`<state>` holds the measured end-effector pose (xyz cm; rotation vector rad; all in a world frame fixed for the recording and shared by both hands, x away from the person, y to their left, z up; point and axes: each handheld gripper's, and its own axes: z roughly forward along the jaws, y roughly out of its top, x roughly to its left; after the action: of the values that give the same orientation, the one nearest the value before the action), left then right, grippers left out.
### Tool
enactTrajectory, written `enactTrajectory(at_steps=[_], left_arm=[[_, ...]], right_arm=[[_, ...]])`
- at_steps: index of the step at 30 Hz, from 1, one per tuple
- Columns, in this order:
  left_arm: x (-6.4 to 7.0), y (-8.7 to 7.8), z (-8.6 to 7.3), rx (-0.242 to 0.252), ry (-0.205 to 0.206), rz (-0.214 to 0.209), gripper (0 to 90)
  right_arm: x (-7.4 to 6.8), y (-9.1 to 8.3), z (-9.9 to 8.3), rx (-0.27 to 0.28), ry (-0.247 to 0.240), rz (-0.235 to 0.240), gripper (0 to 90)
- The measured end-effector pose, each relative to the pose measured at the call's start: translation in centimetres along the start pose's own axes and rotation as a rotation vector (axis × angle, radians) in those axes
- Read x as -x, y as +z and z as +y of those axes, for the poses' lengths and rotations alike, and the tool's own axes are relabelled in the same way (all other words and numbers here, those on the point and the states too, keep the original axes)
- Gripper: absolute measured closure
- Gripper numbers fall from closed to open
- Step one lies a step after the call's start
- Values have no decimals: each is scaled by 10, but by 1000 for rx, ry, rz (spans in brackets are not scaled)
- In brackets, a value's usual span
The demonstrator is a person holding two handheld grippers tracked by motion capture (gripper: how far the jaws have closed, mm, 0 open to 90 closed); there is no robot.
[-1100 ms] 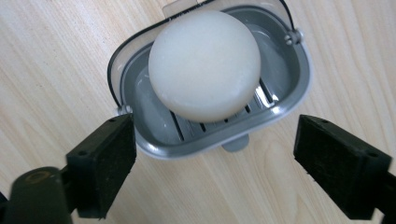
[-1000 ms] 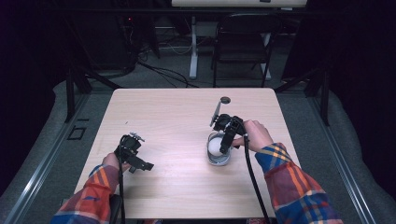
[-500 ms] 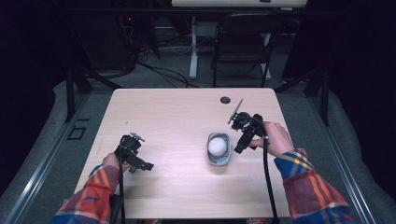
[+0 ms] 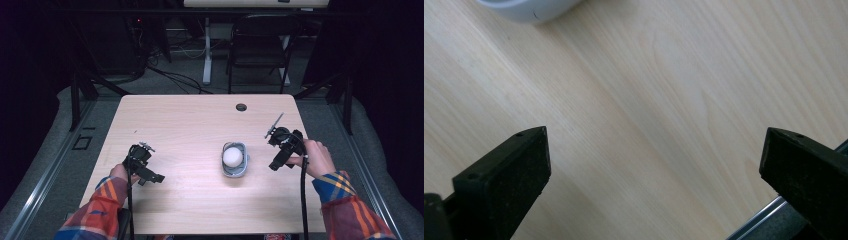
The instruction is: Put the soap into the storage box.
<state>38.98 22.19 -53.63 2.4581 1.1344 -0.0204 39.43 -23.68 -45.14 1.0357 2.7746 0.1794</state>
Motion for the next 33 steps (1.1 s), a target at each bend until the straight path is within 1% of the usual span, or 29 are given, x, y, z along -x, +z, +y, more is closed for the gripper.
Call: enactTrajectory(at_steps=[1,2,3,4,5,7,8,9,10,11,12,13,14,16,17,18,19,20,21,22,23,25,26,28,29,30,31,32,33], left_arm=[[0,0,0,0,0,0,0],[0,0,0,-1,2,0,0],[0,0,0,-1,2,0,0],[0,0,0,-1,-1,-1,0],[0,0,0,-1,0,-2,0],[0,1,0,-2,0,-1,0],[0,1,0,-3,1,-1,0],[0,1,0,-3,1,-1,0],[0,1,0,-4,1,-1,0],[0,1,0,-5,2,-1,0],[1,1,0,-6,2,0,0],[1,1,0,-6,2,0,0],[1,1,0,-6,2,0,0],[0,1,0,-6,3,0,0],[0,1,0,-6,3,0,0],[0,1,0,-6,2,-1,0],[0,1,0,-6,2,-1,0],[0,1,0,-5,2,-3,0],[0,1,0,-6,-1,-3,0],[0,1,0,-6,3,-3,0],[0,1,0,-6,3,-4,0],[1,1,0,-6,0,-5,0],[1,1,0,-6,0,-6,0],[0,1,0,-6,8,-5,0],[0,1,0,-6,7,-5,0],[0,1,0,-6,9,-7,0],[0,1,0,-6,10,-7,0],[0,1,0,-6,10,-7,0],[0,1,0,-5,8,-9,0]], right_arm=[[2,2,-6,1,9,6,0],[4,4,-13,-15,19,6,0],[4,4,-13,-15,19,6,0],[5,5,-17,-13,25,-2,0],[6,9,-25,-12,43,7,0],[7,12,-33,-14,61,14,0],[8,13,-36,-29,53,3,0],[8,13,-36,-29,53,3,0],[9,18,-44,-26,78,16,0],[9,18,-44,-26,78,16,0],[10,23,-50,-35,87,22,0],[10,23,-50,-35,87,22,0],[10,26,-53,-26,100,22,0],[11,31,-60,-57,99,32,0],[11,31,-60,-57,99,32,0],[11,36,-65,-46,123,31,0],[11,36,-65,-46,123,31,0],[12,36,-67,-69,109,26,0],[11,39,-69,-64,124,28,0],[13,39,-71,-109,94,25,0],[11,43,-74,-82,123,30,0],[11,45,-76,-81,125,30,0],[9,48,-78,-66,145,33,0],[8,53,-84,-74,143,29,0],[8,53,-84,-74,143,29,0],[10,54,-87,-110,123,27,0],[8,58,-90,-82,148,31,0],[7,60,-93,-76,154,20,0],[7,60,-93,-76,154,20,0]])
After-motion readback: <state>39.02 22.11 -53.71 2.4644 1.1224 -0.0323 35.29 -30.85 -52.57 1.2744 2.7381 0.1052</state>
